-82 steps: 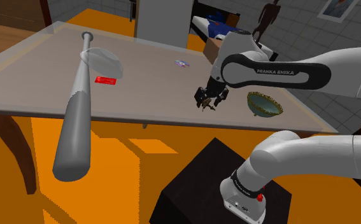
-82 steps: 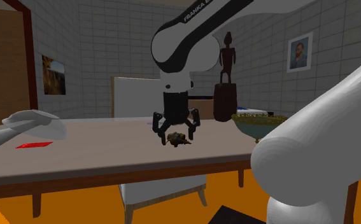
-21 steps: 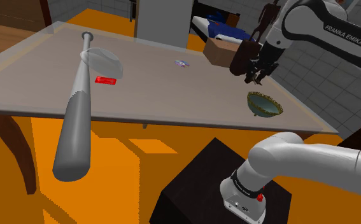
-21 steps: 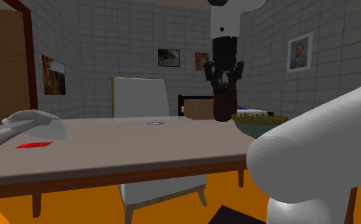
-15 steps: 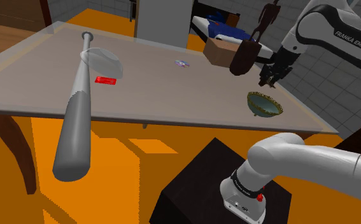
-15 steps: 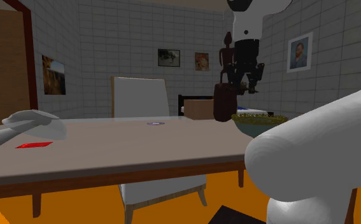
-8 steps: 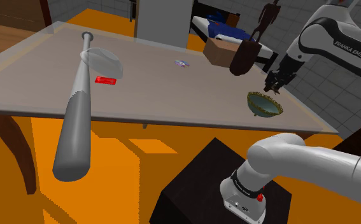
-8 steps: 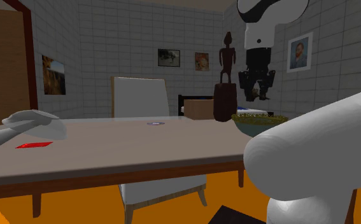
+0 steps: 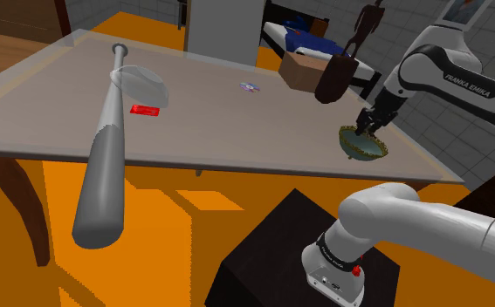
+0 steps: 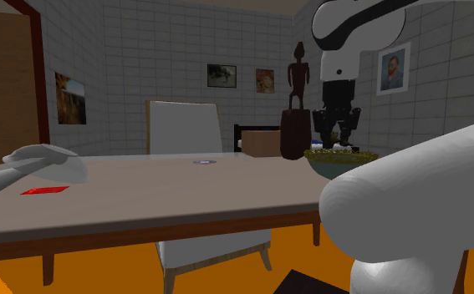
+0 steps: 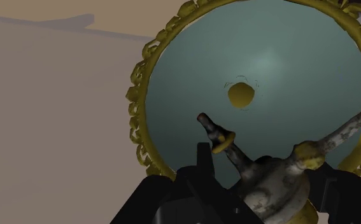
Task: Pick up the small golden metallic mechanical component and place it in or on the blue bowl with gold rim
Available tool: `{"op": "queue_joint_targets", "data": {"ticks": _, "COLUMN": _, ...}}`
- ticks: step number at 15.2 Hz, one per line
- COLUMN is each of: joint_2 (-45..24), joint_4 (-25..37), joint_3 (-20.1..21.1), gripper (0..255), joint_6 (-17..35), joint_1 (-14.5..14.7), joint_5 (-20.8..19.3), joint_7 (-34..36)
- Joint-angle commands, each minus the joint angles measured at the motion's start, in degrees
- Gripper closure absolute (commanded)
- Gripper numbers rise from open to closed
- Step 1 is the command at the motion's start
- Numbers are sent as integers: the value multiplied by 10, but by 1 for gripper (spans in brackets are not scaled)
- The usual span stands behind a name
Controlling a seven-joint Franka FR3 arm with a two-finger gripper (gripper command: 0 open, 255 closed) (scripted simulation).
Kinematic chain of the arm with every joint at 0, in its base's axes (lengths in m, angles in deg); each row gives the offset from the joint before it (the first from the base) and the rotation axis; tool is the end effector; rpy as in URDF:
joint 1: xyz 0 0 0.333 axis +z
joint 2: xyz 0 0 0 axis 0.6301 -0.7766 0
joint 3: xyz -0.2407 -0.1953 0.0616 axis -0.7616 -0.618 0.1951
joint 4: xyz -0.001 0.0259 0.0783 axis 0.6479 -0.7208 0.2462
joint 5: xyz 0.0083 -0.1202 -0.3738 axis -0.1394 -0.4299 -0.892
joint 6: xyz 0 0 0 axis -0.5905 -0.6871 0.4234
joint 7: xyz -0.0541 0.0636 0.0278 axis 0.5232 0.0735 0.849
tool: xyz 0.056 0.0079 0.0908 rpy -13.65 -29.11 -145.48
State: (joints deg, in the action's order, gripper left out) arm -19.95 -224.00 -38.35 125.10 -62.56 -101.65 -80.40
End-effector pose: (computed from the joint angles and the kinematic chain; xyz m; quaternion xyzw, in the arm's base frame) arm 0.1385 -0.2542 0.5480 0.9584 -0.2789 0.0340 0.0497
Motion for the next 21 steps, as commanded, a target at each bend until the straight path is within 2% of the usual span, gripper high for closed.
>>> {"op": "queue_joint_targets", "data": {"ticks": 1, "joint_2": 1, "joint_4": -4, "joint_3": -1, "gripper": 255, "joint_6": 3, "joint_1": -1, "joint_5": -1, "joint_7": 0}}
{"op": "queue_joint_targets", "data": {"ticks": 7, "joint_2": 1, "joint_4": -4, "joint_3": -1, "gripper": 255, "joint_6": 3, "joint_1": -1, "joint_5": -1, "joint_7": 0}}
{"op": "queue_joint_targets", "data": {"ticks": 8, "joint_2": 1, "joint_4": -4, "joint_3": -1, "gripper": 0, "joint_6": 3, "joint_1": -1, "joint_5": -1, "joint_7": 0}}
{"op": "queue_joint_targets", "data": {"ticks": 13, "joint_2": 1, "joint_4": -4, "joint_3": -1, "gripper": 0, "joint_6": 3, "joint_1": -1, "joint_5": -1, "joint_7": 0}}
{"op": "queue_joint_targets", "data": {"ticks": 17, "joint_2": -13, "joint_4": 72, "joint_3": 25, "gripper": 0, "joint_6": -60, "joint_1": 8, "joint_5": 22, "joint_7": -5}}
{"op": "queue_joint_targets", "data": {"ticks": 21, "joint_2": -13, "joint_4": 72, "joint_3": 25, "gripper": 0, "joint_6": -60, "joint_1": 8, "joint_5": 23, "joint_7": -5}}
